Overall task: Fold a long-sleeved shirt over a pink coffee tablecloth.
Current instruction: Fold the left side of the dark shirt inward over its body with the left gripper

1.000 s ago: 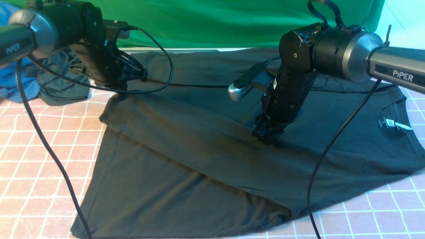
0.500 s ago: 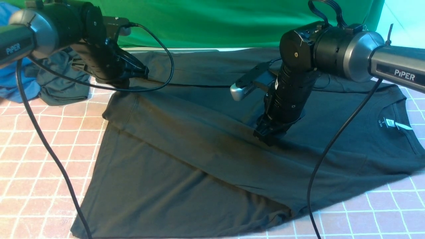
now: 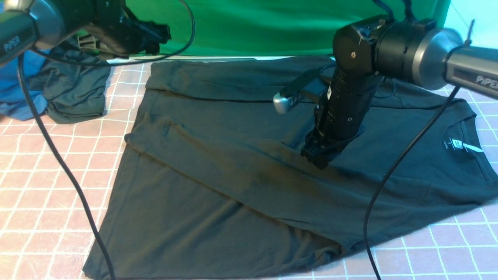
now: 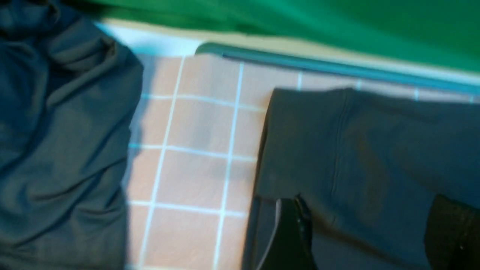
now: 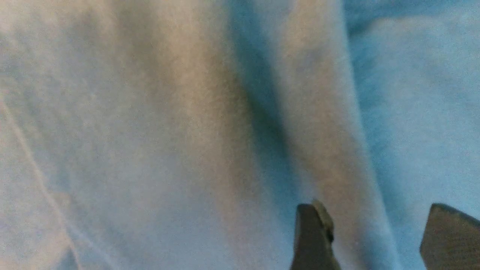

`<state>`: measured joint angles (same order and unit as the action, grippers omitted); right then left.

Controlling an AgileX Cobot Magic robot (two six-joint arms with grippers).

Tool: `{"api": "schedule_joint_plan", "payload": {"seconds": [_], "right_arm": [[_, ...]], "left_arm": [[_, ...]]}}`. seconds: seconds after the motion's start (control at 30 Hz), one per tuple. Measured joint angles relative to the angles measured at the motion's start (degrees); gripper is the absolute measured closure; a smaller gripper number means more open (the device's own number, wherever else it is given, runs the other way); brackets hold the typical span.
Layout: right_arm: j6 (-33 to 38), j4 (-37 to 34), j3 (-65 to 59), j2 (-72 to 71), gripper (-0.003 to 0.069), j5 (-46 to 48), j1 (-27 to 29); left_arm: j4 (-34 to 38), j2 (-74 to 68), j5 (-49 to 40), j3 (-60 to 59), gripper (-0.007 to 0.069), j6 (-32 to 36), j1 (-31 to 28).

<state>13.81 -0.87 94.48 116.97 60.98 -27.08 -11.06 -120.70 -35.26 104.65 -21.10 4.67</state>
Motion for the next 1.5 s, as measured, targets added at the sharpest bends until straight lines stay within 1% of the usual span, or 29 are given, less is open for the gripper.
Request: {"api": "schedule_joint_plan", "payload": {"seconds": [0.27, 0.43, 0.53, 1.03, 1.1, 1.17, 1.2, 1.23, 1.27, 1.3, 1.33, 1.4, 1.5], "right_arm": [[-0.07, 0.00, 0.00, -3.97, 0.0232, 0.05, 0.00], [-0.07, 0.06, 0.00, -5.75, 0.0232, 0.05, 0.05], [-0.07, 0.06, 0.00, -6.19, 0.0232, -0.20, 0.05], [-0.07, 0.16, 0.00, -6.56, 0.0232, -0.94, 0.05], [-0.07, 0.16, 0.00, -6.56, 0.0232, -0.94, 0.05], [-0.07, 0.16, 0.00, -6.56, 0.0232, -0.94, 0.05], [-0.07, 0.16, 0.00, -6.56, 0.0232, -0.94, 0.05], [-0.07, 0.16, 0.00, -6.56, 0.0232, -0.94, 0.05], [-0.07, 0.16, 0.00, -6.56, 0.0232, -0.94, 0.05], [-0.07, 0.16, 0.00, -6.56, 0.0232, -0.94, 0.05], [-0.07, 0.16, 0.00, -6.56, 0.0232, -0.94, 0.05], [-0.07, 0.16, 0.00, -6.56, 0.0232, -0.94, 0.05], [-0.07, 0.16, 0.00, -6.56, 0.0232, -0.94, 0.05]], "left_arm": [[-0.07, -8.23, 1.12, 4.43, 0.0157, -2.55, 0.00], [-2.05, -11.40, 6.20, 5.68, 0.0157, -2.62, -0.06], [-2.43, -12.08, 8.72, 5.79, 0.0157, -3.86, -0.17], [-2.14, -15.12, 7.63, 5.85, 0.0164, -5.07, -0.97], [-1.98, -15.12, 7.06, 5.85, 0.0218, -3.70, -0.97], [-1.98, -15.12, 6.49, 5.85, 0.0305, -2.44, -0.97], [-1.98, -15.12, 6.49, 5.85, 0.0326, -2.18, -0.97], [-1.98, -15.12, 6.02, 5.85, 0.0418, -1.37, -0.97], [-1.98, -15.12, 5.87, 5.85, 0.0454, -0.81, -1.02], [-1.98, -14.98, 5.87, 5.85, 0.0512, -0.37, -1.02], [-1.98, -14.73, 5.72, 5.85, 0.0554, 0.37, -1.02], [-2.03, -14.17, 5.28, 5.85, 0.0595, 1.17, -1.02], [-2.43, -13.00, 4.39, 6.64, 0.0610, 1.99, -0.96]]}}
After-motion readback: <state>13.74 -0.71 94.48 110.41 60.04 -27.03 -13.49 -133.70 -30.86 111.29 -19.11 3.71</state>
